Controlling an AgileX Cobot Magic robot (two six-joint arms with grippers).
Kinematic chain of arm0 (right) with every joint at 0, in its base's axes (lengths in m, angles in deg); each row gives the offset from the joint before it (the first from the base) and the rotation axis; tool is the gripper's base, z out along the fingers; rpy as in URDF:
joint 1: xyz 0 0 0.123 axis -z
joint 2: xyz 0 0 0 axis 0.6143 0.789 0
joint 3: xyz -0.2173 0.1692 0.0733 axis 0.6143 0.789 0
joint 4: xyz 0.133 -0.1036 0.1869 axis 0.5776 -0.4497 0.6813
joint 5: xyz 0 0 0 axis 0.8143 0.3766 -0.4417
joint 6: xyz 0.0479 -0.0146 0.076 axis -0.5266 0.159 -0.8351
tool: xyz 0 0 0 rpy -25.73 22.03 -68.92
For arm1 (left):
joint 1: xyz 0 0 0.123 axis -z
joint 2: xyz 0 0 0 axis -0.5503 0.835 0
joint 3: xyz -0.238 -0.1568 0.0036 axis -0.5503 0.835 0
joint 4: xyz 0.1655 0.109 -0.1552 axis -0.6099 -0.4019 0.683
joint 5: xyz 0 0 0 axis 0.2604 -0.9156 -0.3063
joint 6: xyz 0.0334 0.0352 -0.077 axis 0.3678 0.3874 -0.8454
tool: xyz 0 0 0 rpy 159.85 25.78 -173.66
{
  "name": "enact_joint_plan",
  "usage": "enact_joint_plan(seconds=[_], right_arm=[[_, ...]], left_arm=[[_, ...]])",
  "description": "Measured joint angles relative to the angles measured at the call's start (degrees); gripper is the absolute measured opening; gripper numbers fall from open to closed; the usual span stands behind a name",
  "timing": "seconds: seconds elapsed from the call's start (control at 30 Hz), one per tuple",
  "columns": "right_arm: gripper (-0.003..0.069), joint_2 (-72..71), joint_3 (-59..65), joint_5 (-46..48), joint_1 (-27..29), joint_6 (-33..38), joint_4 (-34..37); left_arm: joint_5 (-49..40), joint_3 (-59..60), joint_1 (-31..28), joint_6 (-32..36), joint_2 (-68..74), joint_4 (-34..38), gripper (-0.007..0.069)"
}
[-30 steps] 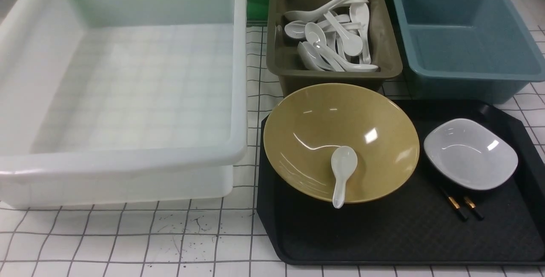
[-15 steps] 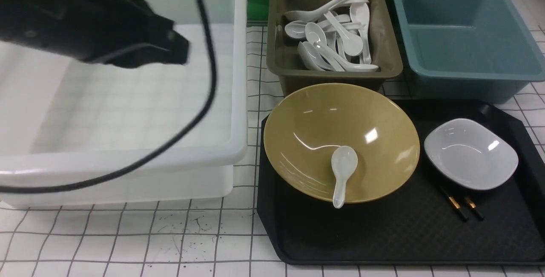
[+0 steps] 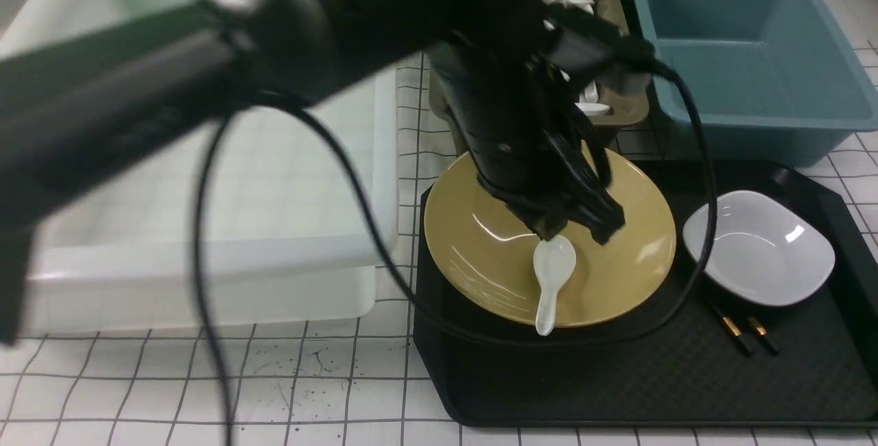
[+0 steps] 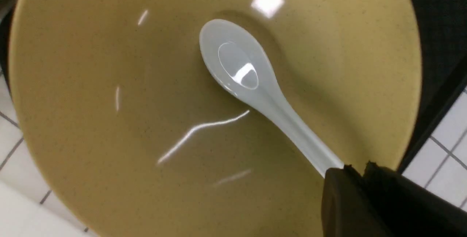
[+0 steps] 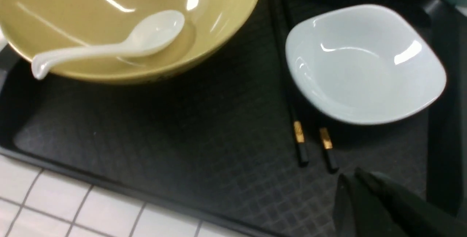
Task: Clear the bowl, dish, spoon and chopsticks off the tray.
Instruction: Use the left arm to grab the soup spoon in the middle
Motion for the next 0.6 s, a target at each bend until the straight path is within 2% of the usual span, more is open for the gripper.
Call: enact_joint_plan(seconds=[0.13, 0.2, 0.23, 0.27, 0.37, 0.43, 0.5, 0.6], right_arm=[[0.0036, 0.0, 0.0, -0.1, 0.0, 0.0, 0.0], [0.0036, 0.0, 0.0, -0.1, 0.0, 0.0, 0.0], [0.0036, 0.0, 0.0, -0.1, 0.0, 0.0, 0.1], [0.0036, 0.0, 0.0, -0.2, 0.0, 0.0, 0.1], [0.0036, 0.0, 0.0, -0.3, 0.0, 0.0, 0.6], [0.0036, 0.0, 0.0, -0.4, 0.0, 0.0, 0.8], [0.0036, 0.0, 0.0, -0.5, 0.0, 0.0, 0.9], [0.0039, 0.0, 0.0, -0.6, 0.0, 0.0, 1.1]], left_arm=[[-0.5, -2.5, 0.2, -0.7, 6.7, -0.6, 0.0227], [-0.9, -2.6, 0.2, -0.7, 8.1, -1.1, 0.0286], [-1.4, -2.8, 0.2, -1.0, 9.8, -1.7, 0.0367], [-1.4, -2.8, 0.2, -1.0, 10.2, -1.8, 0.0376], [-1.5, -3.2, 0.2, -1.1, 13.1, -2.4, 0.0465], [-1.5, -3.2, 0.2, -1.1, 13.9, -2.6, 0.0465], [-1.5, -3.2, 0.2, -1.1, 14.8, -2.8, 0.043], [-1.9, -3.5, 0.2, -1.1, 15.5, -2.7, 0.0265]])
